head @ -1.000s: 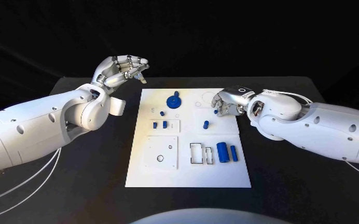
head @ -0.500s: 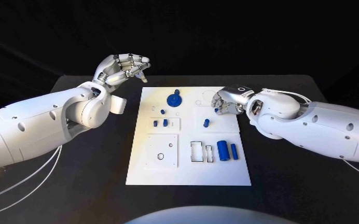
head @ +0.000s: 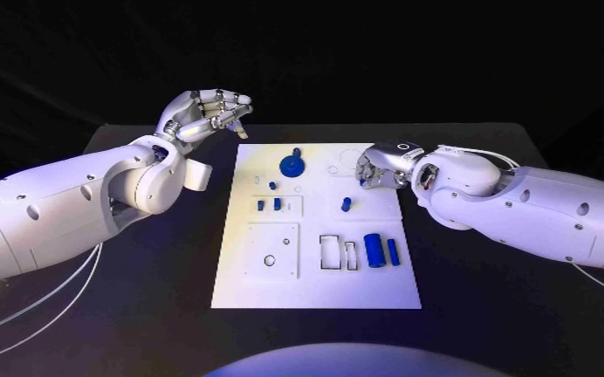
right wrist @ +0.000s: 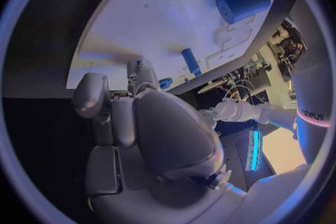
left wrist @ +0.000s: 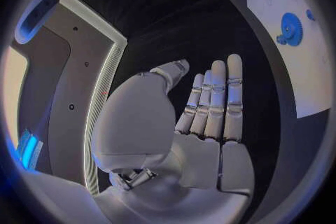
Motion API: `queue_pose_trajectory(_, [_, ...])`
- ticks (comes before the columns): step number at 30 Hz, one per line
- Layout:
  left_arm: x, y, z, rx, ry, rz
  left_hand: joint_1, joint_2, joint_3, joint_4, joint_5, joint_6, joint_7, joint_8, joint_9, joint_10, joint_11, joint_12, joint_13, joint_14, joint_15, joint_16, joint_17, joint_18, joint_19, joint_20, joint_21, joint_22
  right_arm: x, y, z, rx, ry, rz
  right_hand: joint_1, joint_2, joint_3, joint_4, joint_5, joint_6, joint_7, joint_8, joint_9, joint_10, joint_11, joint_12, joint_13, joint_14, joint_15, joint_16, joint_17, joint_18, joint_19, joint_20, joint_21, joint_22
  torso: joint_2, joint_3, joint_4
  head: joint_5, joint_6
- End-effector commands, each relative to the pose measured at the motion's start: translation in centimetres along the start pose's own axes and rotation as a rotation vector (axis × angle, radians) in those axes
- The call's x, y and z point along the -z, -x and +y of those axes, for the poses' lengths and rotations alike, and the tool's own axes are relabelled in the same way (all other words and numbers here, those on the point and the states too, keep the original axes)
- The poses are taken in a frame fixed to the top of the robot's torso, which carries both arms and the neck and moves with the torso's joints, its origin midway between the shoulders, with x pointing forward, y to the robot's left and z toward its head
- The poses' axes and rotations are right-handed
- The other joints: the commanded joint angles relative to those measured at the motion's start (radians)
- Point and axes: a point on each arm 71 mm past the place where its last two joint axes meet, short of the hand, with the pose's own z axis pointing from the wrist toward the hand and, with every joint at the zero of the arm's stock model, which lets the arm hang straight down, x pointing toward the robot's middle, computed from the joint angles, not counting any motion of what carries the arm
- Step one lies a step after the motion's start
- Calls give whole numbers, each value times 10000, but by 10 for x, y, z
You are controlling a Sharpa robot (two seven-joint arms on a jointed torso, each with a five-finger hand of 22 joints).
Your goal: Assemble the parts on the task board
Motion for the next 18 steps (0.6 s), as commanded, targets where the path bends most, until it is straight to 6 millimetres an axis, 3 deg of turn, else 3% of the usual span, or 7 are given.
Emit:
queue_pose_trajectory(1, [0, -2, 0, -38, 121, 53, -54, 43, -48, 41, -50, -44, 249, -4, -14, -30, 31, -52, -14, 104, 2, 51, 13, 130, 50, -12, 19, -11, 2, -16, -2, 374, -326, 869, 246, 7, 182, -8, 50, 596, -275, 60, 66, 107, -9, -89, 17, 397, -73, 20, -15, -105, 44, -58, 50, 38, -5, -4, 2, -22, -20])
queue_pose_trajectory(12, [0, -4, 1, -50, 347, -15, -216, 75, -149, 210, -41, -84, 255, 15, -34, -54, 37, -39, -30, 133, 15, 52, 29, 133, 89, 10, -58, -72, 1, -15, 3, 788, -277, 624, 68, -97, 649, 19, 60, 569, -297, 111, 227, 268, -24, -294, 7, 384, -85, 19, -50, -106, 15, -71, 69, 113, -2, -4, 16, -60, -42])
queue_pose_trajectory(15, [1, -4, 1, -27, 384, 8, -234, 80, -159, 231, -36, -92, 257, 16, -37, -61, 38, -38, -32, 131, 18, 49, 29, 133, 92, 13, -71, -81, 1, -15, 4, 864, -306, 545, 19, -258, 1071, 26, 66, 535, -291, 133, 332, 358, -24, -411, 10, 386, -86, 37, -41, -114, 14, -78, 112, 178, -8, -5, 13, -56, -42])
queue_pose_trajectory(18, [1, -4, 1, 9, 416, 58, -241, 83, -163, 240, -34, -97, 257, 15, -39, -65, 39, -39, -33, 130, 19, 47, 30, 133, 93, 14, -77, -86, 2, -14, 4, 904, -320, 422, -382, -794, 2330, 38, 63, 486, -288, 166, 568, 524, -4, -640, 36, 383, -93, 58, -58, -123, 11, -74, 178, 306, -5, -5, 9, -42, -49])
